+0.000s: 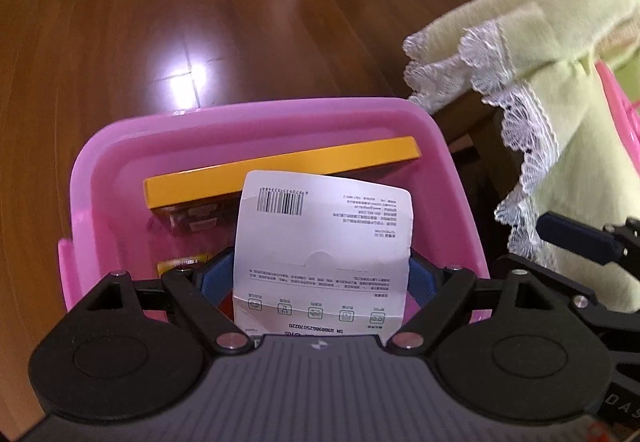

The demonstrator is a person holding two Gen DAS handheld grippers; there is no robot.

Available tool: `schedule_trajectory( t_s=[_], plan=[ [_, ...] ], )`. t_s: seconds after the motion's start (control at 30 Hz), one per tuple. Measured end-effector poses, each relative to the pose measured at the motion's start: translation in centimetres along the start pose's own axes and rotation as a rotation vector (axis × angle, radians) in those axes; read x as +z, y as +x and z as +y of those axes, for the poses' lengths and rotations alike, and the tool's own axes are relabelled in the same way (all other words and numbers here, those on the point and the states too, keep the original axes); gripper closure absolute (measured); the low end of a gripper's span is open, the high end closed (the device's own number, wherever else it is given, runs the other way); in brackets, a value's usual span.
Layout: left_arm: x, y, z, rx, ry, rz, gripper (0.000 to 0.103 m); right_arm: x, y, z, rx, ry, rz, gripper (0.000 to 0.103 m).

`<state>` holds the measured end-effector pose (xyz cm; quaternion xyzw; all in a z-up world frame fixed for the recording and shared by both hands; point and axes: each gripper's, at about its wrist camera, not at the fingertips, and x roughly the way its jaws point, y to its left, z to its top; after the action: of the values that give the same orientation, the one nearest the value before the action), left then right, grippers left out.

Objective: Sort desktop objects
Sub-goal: 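Lower the receipt card into the pink tub and open the left tool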

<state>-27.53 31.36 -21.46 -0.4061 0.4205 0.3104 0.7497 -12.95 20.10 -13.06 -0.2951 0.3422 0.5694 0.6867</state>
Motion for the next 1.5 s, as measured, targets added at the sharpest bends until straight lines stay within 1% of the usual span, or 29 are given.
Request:
schedule_trajectory(
  t_s=[0.13,0.2,0.33,0.47,0.53,0.73,1.13,1.17,1.27,1.33,1.5],
  plan=[
    [0.1,0.3,0.5,-0.003,-0.059,0.01,0.017,0.0,-0.1,0.0,0.0,-0.001,-0.006,0.062],
    [0.1,0.8,0.6,-0.021,-0.099,0.028,0.017,0.0,-0.1,0.0,-0.001,-0.001,-0.008,0.062],
    [-0.2,1.9,0.4,-0.016,-0.119,0.048,0.017,0.1,-0.3,-0.5,-0.004,0.021,-0.014,0.061],
    [-0.8,3.2,0.4,-0.033,-0.158,0.089,0.017,0.1,-0.3,-0.8,-0.004,0.033,-0.018,0.061],
    [-0.9,3.6,0.3,-0.03,-0.155,0.093,0.017,0.1,-0.3,-0.9,-0.004,0.038,-0.02,0.061],
    [-0.7,4.1,0.3,-0.003,-0.106,0.1,0.017,0.1,-0.3,-1.3,-0.003,0.056,-0.028,0.06],
    [0.0,4.7,0.2,-0.006,-0.122,0.12,0.017,0.1,-0.1,-1.7,-0.002,0.076,-0.04,0.059],
    [0.0,4.6,0.2,-0.011,-0.118,0.121,0.014,0.1,0.0,-1.8,-0.002,0.078,-0.039,0.059],
    [0.2,4.4,-0.1,-0.035,-0.11,0.113,0.009,0.2,0.0,-1.8,-0.001,0.082,-0.037,0.059],
    [0.4,4.2,-0.1,-0.026,-0.101,0.102,0.007,0.1,0.1,-1.8,-0.001,0.08,-0.036,0.059],
    [0.6,3.8,0.4,-0.008,-0.084,0.092,0.007,0.1,0.2,-1.5,0.005,0.07,-0.024,0.058]
  ],
)
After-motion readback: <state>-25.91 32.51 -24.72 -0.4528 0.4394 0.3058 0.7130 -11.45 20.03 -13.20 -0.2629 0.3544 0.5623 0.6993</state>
